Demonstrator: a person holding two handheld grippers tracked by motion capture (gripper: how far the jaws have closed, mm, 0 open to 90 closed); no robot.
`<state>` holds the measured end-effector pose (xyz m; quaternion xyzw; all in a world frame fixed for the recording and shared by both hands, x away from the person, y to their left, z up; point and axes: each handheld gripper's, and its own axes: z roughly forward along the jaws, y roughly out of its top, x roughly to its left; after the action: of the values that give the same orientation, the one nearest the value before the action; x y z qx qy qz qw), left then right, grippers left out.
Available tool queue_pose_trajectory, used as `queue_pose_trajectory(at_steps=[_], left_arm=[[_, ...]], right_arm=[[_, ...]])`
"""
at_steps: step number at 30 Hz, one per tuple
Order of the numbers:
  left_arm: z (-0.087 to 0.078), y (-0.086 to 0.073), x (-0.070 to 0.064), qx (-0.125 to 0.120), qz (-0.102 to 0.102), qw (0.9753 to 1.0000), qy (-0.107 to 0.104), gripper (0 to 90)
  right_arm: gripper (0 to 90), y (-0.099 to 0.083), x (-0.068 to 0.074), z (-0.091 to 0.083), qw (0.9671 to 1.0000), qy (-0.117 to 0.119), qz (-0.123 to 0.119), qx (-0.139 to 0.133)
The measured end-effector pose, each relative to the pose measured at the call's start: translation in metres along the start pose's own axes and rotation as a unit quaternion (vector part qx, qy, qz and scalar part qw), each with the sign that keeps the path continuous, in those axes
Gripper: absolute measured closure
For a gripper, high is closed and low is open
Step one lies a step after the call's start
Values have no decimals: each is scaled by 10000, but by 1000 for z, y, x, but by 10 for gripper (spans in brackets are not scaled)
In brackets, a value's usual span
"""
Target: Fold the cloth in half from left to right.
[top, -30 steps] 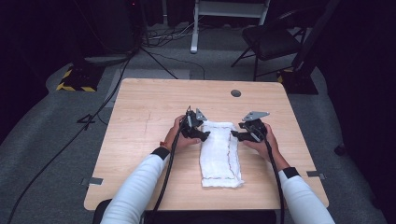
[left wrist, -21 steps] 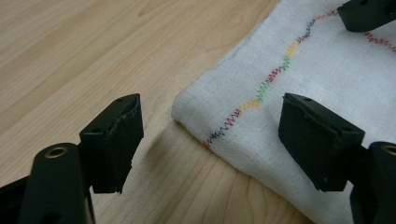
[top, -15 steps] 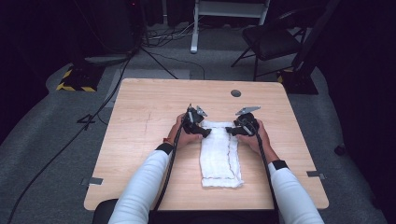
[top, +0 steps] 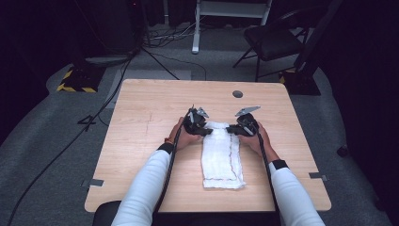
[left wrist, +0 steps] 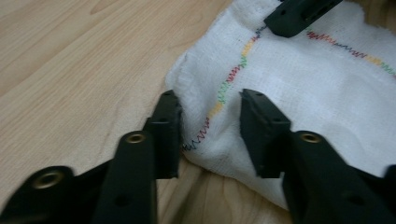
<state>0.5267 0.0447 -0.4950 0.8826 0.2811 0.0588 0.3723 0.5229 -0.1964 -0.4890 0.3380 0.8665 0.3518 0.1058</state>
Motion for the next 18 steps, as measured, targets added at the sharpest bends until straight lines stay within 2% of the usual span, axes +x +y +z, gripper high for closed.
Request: queue_pose_trajectory(at_steps=[2,5,8,12,14,18], left_arm=[[0,1,1,47,-34,10000,-47,732],[0,4,0,108,30,9999,7,769],[0,8,0,135,121,9995,242,780],[-1,10,4,86,111,9992,387,789],[-2,15,6,64,112,9985,534,791],[-4,22,7,19,134,9979,628,793]], right_arm=[[834,0,1,0,10000,-30,-32,0],[847,3,4,0,9996,-226,-170,-20],[850,4,5,-1,9993,-307,-205,-99],[853,8,5,-2,9983,-437,-179,-328],[853,9,5,-3,9979,-463,-189,-410],[854,12,5,-5,9968,-586,-224,-495]])
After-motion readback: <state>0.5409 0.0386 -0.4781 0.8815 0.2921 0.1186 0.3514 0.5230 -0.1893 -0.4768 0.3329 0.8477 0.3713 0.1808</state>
